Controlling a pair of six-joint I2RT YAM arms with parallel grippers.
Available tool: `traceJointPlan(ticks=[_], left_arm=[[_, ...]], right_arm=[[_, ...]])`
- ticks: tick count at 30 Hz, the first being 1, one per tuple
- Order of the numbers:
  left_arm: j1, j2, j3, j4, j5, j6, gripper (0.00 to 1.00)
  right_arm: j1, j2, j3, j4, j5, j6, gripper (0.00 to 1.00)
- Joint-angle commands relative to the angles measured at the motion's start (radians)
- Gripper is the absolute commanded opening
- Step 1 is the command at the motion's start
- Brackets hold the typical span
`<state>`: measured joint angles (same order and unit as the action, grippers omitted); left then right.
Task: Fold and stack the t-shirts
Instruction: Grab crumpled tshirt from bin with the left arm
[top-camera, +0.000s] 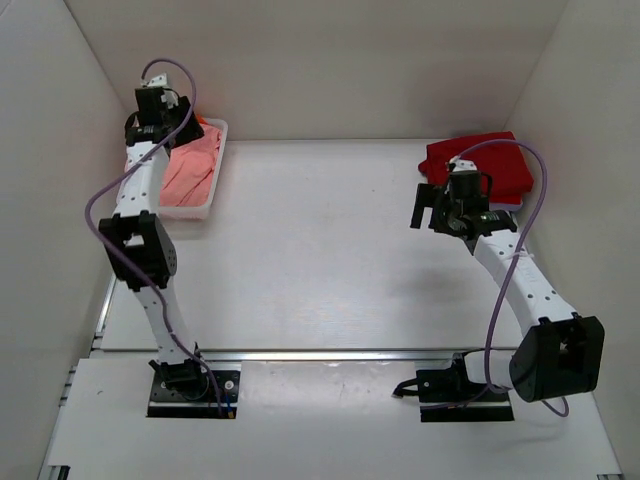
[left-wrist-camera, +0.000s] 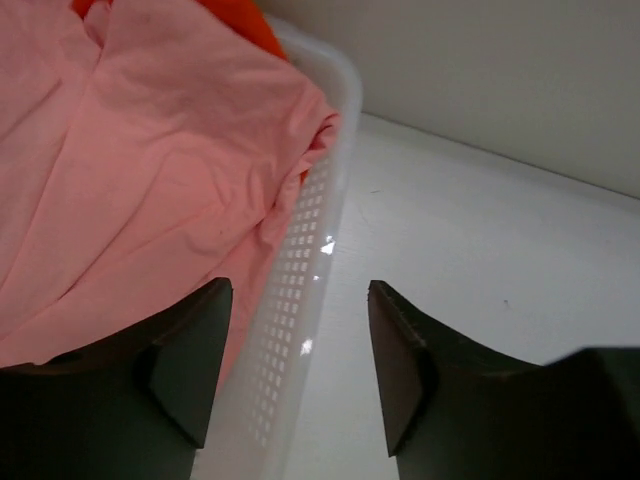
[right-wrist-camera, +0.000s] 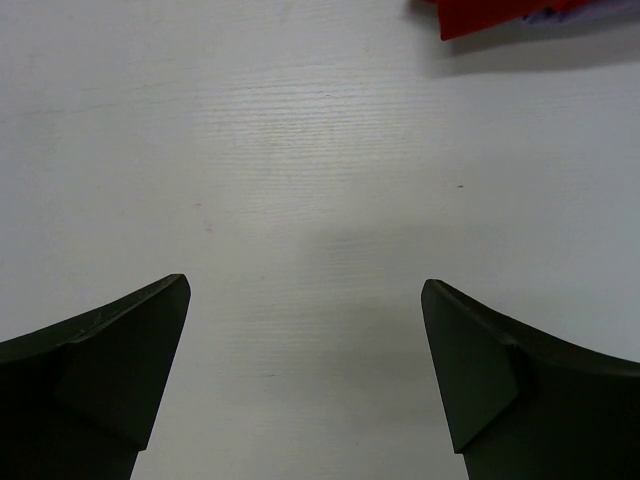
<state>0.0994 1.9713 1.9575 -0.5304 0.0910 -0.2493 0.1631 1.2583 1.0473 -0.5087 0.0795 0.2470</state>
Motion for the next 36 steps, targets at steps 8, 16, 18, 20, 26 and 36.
traceJointPlan(ticks=[8,16,18,20,26,36], left_arm=[[0.08,0.426,0.351,-0.08,-0.063,-0.125,0.7],[0.079,0.586,0.448,-0.158,-0.057,-0.148,0.5],[0.089,0.606,0.469,-0.172,-0.022,-0.163,0.28],[0.103,0.626,0.492,-0.184,0.054,-0.188,0.0],[0.068,0.502,0.531,-0.209,-0.055,-0.151,0.0],[-0.161,-0.132,0.37,-0.009,-0.112,-0.054,0.0]], right_arm=[[-0.054,0.07,0.007,0.041,-0.029,-0.055,0.99],[-0.077,0.087,-0.038,0.061,-0.049,-0.046,0.99],[-0.079,0.082,-0.033,0.055,-0.055,-0.049,0.99],[-0.076,0.089,-0.017,0.05,-0.058,-0.046,0.99],[-0.06,0.038,-0.01,0.03,-0.07,-0.018,0.99],[-0.03,-0.051,-0.074,0.064,-0.125,0.041,1.0]])
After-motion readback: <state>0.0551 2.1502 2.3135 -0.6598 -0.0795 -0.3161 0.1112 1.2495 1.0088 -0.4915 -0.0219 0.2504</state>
